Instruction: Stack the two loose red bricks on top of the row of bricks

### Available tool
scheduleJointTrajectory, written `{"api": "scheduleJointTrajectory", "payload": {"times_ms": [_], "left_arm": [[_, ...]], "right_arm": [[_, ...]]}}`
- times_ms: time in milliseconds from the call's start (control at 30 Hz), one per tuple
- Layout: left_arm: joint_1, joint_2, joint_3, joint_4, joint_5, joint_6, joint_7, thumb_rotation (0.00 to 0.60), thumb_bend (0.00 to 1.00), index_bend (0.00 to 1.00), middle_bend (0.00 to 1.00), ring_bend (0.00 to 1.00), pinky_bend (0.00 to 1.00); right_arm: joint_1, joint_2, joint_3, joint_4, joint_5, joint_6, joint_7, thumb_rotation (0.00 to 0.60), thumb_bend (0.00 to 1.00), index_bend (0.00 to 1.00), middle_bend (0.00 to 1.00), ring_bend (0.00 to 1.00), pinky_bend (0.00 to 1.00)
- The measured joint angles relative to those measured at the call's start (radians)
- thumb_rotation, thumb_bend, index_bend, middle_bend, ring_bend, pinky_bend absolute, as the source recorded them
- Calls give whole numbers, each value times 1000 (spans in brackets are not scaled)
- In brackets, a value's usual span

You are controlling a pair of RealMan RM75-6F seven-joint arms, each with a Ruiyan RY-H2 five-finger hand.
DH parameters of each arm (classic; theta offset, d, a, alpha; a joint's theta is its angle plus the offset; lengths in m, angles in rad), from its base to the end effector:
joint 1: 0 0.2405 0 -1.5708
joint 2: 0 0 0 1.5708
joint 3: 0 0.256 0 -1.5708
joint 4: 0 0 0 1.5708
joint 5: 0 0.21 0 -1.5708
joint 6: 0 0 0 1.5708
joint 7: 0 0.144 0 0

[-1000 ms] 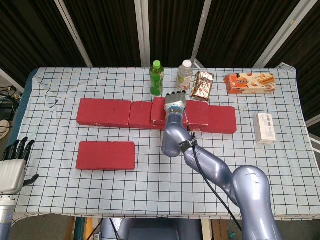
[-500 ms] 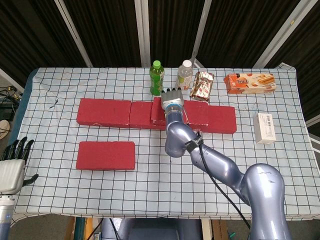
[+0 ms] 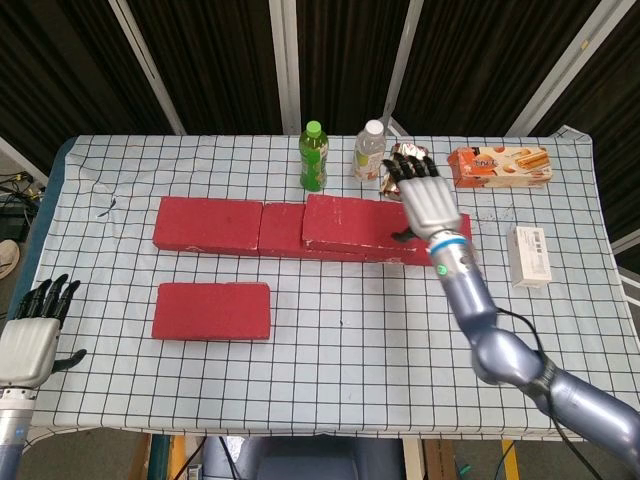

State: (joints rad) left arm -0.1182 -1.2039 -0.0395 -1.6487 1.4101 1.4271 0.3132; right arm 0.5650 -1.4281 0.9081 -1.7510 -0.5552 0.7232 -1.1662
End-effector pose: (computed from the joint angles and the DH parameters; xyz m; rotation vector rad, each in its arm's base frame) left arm -0.3046 0.1869 0.1231 -1.4523 -0.8314 -0.6998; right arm -0.0977 -0.4041 0.1200 1.5971 -0.9047 0.8735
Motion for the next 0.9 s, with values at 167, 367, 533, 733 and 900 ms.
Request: {"api": "scheduleJointTrajectory", "payload": {"times_ms": [167, 367, 533, 733, 900], "left_arm": [[-4, -1, 13, -6, 23, -5, -6, 600, 16, 63, 0, 0, 106], [-9, -5, 15, -1, 41, -6, -30, 600, 32, 62, 0, 0, 106], [-6, -4, 19, 12, 85, 21, -91, 600, 50, 60, 0, 0, 106], [8, 6, 32, 13, 148, 73, -179, 600, 47, 54, 0, 0, 106], [17, 31, 54, -5, 178, 80, -250, 600, 26, 48, 0, 0, 106]], "right_arm": [[-329, 95, -24, -127, -403, 0, 359, 600, 153, 71, 7, 0, 0], [-573, 228, -148, -225, -785, 97, 700, 600, 154, 70, 7, 0, 0], [-682, 314, -338, -266, -884, 216, 765, 600, 154, 70, 7, 0, 0], [-719, 303, -467, -250, -931, 365, 748, 600, 155, 70, 7, 0, 0], [-725, 257, -522, -193, -993, 508, 742, 600, 154, 70, 8, 0, 0]]}}
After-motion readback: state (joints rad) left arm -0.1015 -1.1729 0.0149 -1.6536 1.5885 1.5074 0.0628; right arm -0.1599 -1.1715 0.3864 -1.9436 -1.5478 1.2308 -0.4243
